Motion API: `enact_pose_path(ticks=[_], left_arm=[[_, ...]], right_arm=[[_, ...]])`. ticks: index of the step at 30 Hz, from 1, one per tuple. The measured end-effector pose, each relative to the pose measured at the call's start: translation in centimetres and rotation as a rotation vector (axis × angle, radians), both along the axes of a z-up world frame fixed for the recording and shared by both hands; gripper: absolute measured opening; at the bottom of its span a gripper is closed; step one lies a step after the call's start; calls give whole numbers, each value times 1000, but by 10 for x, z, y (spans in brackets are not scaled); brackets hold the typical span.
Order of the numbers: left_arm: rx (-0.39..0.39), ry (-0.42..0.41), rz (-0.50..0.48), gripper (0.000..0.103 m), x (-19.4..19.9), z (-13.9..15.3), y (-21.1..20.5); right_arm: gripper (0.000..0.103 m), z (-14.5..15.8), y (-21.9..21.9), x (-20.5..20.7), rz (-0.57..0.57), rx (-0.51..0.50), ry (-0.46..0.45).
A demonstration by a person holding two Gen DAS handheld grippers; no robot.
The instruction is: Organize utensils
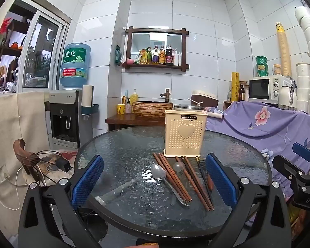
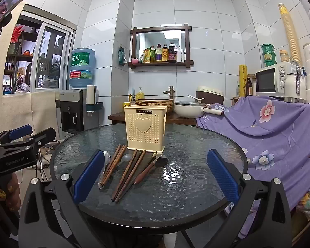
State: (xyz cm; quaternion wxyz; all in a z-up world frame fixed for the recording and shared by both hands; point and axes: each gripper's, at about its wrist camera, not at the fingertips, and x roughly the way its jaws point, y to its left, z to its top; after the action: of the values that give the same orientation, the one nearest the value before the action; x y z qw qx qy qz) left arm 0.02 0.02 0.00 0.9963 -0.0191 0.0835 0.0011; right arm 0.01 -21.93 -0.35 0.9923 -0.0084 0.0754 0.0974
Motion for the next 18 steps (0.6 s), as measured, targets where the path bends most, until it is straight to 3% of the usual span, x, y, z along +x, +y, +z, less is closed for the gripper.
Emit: enact_pose_path(ticks=[18], left_arm=[[6, 4, 0, 97, 0, 0, 0]], right_arm=[[98, 0, 0, 0, 1, 3, -1]])
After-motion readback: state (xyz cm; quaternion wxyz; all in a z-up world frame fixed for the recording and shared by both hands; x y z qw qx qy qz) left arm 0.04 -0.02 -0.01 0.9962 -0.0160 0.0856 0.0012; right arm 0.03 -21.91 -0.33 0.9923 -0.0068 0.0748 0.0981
